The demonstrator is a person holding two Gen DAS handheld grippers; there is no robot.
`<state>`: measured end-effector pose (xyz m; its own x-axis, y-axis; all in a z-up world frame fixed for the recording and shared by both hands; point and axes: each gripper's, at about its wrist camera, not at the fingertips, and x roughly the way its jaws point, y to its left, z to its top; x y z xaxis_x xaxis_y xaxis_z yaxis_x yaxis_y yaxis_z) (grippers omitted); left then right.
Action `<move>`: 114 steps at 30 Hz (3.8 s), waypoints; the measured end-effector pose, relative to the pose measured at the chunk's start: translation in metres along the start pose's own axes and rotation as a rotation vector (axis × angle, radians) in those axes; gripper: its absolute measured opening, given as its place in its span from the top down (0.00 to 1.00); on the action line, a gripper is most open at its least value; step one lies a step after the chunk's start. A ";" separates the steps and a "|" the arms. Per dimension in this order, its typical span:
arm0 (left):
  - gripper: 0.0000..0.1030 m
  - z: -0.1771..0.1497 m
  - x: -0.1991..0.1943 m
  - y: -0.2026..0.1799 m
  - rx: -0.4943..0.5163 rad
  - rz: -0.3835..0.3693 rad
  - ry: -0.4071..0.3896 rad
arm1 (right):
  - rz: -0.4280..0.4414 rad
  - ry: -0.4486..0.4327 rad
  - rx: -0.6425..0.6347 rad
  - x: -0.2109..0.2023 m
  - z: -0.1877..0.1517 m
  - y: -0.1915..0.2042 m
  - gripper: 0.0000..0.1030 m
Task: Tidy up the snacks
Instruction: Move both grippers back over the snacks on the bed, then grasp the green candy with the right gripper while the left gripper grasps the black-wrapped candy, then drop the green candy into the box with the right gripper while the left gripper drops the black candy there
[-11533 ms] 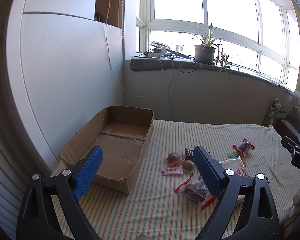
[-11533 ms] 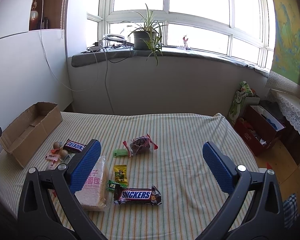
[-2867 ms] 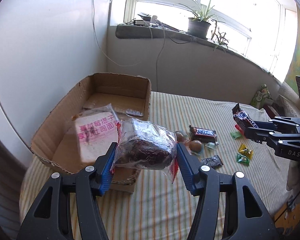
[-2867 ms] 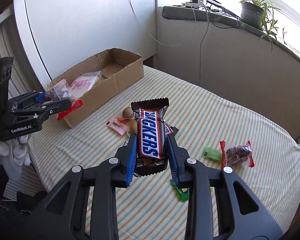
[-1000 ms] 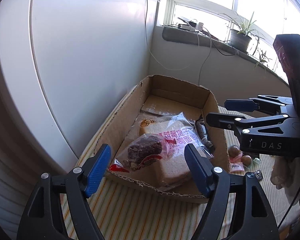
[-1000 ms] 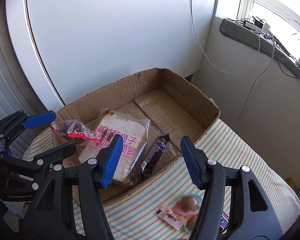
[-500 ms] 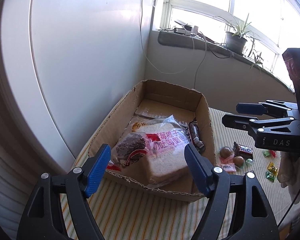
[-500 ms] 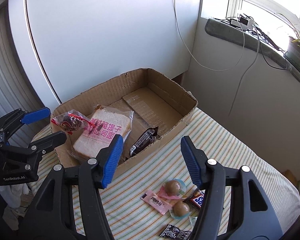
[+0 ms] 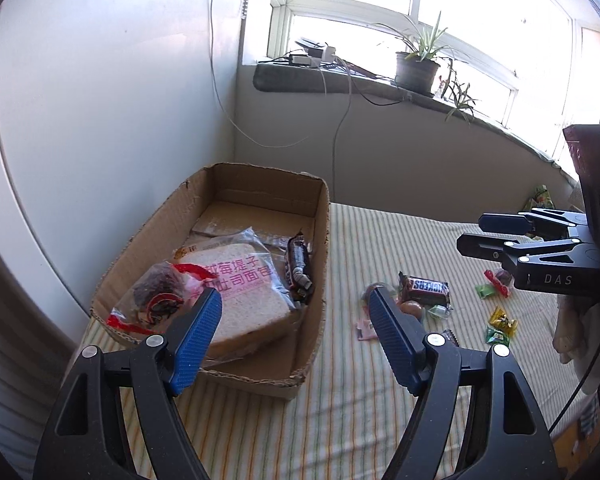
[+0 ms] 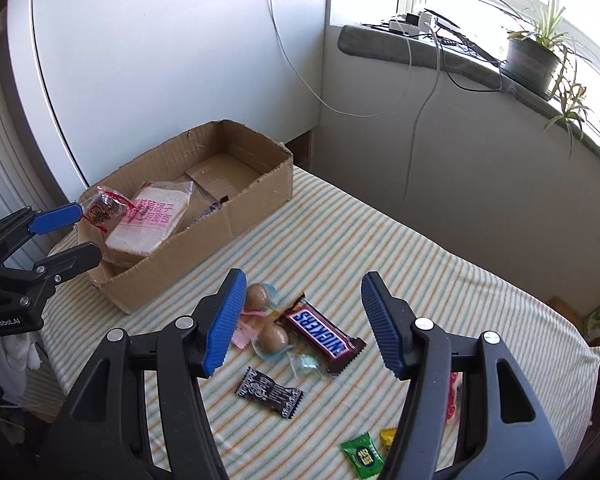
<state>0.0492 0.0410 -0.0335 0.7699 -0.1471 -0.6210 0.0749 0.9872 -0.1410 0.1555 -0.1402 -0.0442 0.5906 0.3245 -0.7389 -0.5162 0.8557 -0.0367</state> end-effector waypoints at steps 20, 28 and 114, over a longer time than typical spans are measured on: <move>0.50 -0.021 0.059 -0.100 0.162 -0.236 0.216 | 0.016 0.109 0.146 -0.031 -0.104 -0.078 0.41; 0.56 -0.023 0.087 -0.120 0.218 -0.296 0.303 | 0.105 0.180 0.077 -0.013 -0.120 -0.051 0.63; 0.78 0.051 0.073 0.050 0.005 0.046 0.109 | 0.183 0.097 -0.063 0.132 0.105 0.075 0.78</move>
<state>0.1414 0.0829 -0.0461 0.6993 -0.1069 -0.7068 0.0444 0.9933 -0.1063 0.2599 0.0095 -0.0743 0.4226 0.4290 -0.7984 -0.6490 0.7581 0.0638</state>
